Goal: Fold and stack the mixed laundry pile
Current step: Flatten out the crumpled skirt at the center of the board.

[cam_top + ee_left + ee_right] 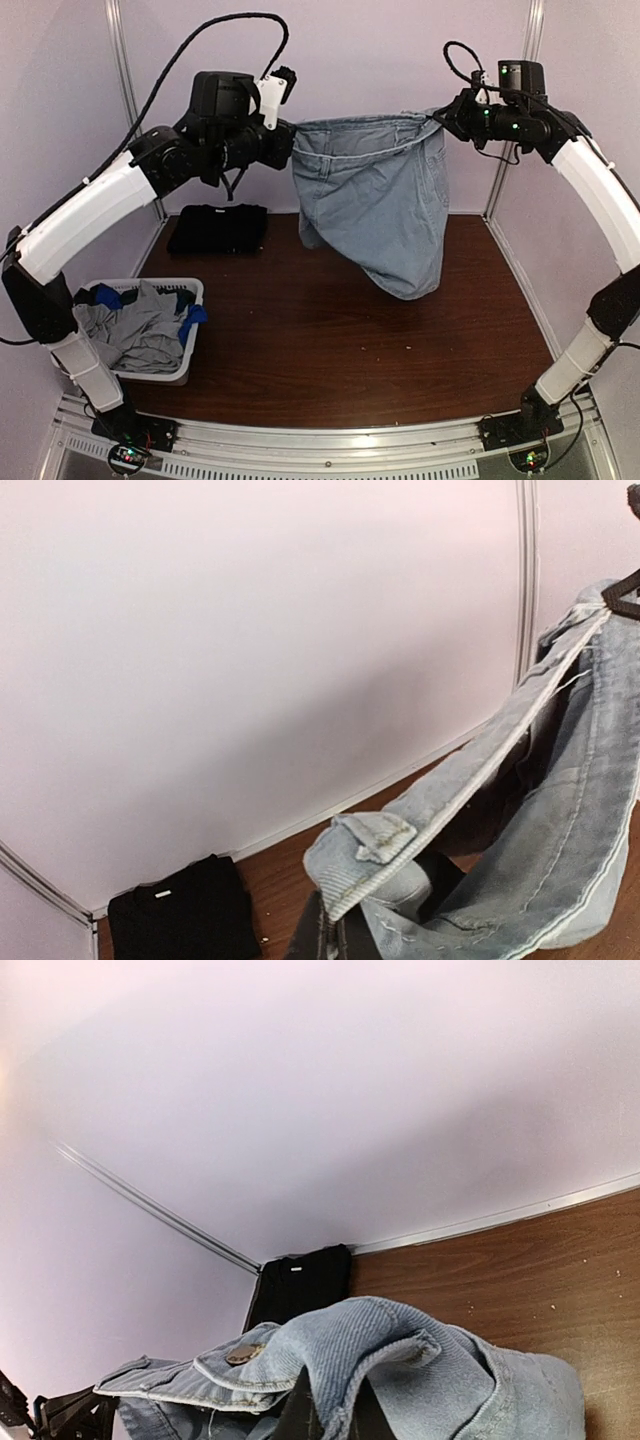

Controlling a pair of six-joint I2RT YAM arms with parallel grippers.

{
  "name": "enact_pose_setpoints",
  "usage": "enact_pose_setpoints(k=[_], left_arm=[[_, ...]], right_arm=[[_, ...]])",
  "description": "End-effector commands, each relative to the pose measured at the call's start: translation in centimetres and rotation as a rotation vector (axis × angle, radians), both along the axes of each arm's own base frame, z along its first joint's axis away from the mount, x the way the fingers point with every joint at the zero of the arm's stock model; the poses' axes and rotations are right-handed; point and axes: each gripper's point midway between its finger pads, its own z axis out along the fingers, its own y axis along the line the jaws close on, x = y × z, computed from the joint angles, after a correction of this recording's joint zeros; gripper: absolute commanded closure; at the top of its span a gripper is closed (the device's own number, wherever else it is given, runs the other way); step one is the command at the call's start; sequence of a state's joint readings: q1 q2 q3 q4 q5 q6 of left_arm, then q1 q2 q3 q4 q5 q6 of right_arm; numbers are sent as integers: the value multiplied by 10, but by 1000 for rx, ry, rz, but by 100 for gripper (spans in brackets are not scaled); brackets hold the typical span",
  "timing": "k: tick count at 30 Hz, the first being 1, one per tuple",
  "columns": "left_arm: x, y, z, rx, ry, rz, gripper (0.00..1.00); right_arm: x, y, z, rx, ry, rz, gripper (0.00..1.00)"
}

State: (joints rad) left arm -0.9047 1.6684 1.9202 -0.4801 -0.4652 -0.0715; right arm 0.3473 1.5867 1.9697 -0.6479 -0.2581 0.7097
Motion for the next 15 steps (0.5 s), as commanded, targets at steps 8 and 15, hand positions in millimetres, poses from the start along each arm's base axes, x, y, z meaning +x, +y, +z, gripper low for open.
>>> enact_pose_setpoints(k=[8,15], left_arm=[[82,44,35,-117,-94,118,100],[-1,27,-62,19,95,-222,100]], right_arm=[[80,12,47,94,-146,168,100],[10,43,-52,-171,38,389,97]])
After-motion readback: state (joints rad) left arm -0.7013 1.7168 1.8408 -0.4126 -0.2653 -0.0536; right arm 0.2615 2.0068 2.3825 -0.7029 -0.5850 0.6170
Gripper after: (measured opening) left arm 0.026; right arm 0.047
